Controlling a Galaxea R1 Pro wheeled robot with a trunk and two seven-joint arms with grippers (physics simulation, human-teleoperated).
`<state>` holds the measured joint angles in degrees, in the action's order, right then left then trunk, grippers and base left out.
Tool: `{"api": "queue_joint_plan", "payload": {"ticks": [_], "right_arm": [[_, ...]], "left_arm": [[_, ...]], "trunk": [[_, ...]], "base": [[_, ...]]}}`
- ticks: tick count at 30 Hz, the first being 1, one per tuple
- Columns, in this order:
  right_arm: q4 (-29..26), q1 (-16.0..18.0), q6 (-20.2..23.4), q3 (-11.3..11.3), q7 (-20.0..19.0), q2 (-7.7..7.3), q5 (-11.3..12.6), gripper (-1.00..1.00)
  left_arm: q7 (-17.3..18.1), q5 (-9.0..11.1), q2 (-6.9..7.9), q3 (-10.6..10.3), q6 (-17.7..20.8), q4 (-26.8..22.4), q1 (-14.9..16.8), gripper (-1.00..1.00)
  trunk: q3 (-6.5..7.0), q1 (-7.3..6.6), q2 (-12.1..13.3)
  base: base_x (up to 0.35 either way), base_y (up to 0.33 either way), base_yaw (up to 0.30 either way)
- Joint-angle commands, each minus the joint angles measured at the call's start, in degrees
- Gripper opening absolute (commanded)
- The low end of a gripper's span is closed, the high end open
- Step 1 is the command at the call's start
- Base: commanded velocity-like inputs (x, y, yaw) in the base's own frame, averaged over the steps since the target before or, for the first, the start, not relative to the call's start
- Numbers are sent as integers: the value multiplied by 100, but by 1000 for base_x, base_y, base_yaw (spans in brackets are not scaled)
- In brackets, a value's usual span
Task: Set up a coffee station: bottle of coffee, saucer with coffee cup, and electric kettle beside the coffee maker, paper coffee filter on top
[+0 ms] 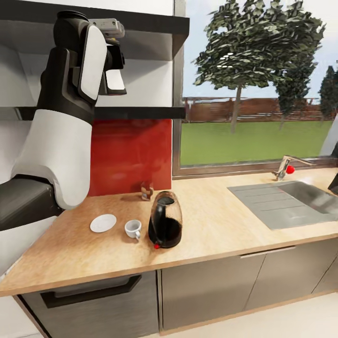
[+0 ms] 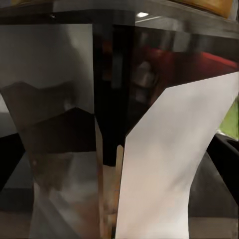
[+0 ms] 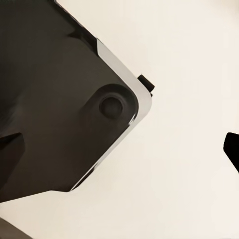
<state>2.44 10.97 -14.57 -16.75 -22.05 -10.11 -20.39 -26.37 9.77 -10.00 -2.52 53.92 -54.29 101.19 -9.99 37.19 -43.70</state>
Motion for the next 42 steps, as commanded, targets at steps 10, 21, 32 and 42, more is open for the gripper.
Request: {"api": "queue_joint_plan", "payload": {"ticks": [10,21,32,42], "right_arm": [[20,11,-46,-30,-1,-8,0,100],[20,11,-46,-30,-1,-8,5,100],[20,11,-46,-30,-1,-8,4,100],[20,11,-46,-30,-1,-10,8,100]], "left_arm": [[-52,52,0,-3,13,-3,6,-100],[-52,52,0,-3,13,-3,6,-100],[-50,52,0,5,21,-3,6,-100],[-43,386,0,7,16,-18,6,-100]], "trunk": [[32,1,-7],[42,1,-7],[42,1,-7],[42,1,-7]], "base": [[0,-18,-257],[0,-262,-152],[0,-218,-272],[0,-10,-278]]}}
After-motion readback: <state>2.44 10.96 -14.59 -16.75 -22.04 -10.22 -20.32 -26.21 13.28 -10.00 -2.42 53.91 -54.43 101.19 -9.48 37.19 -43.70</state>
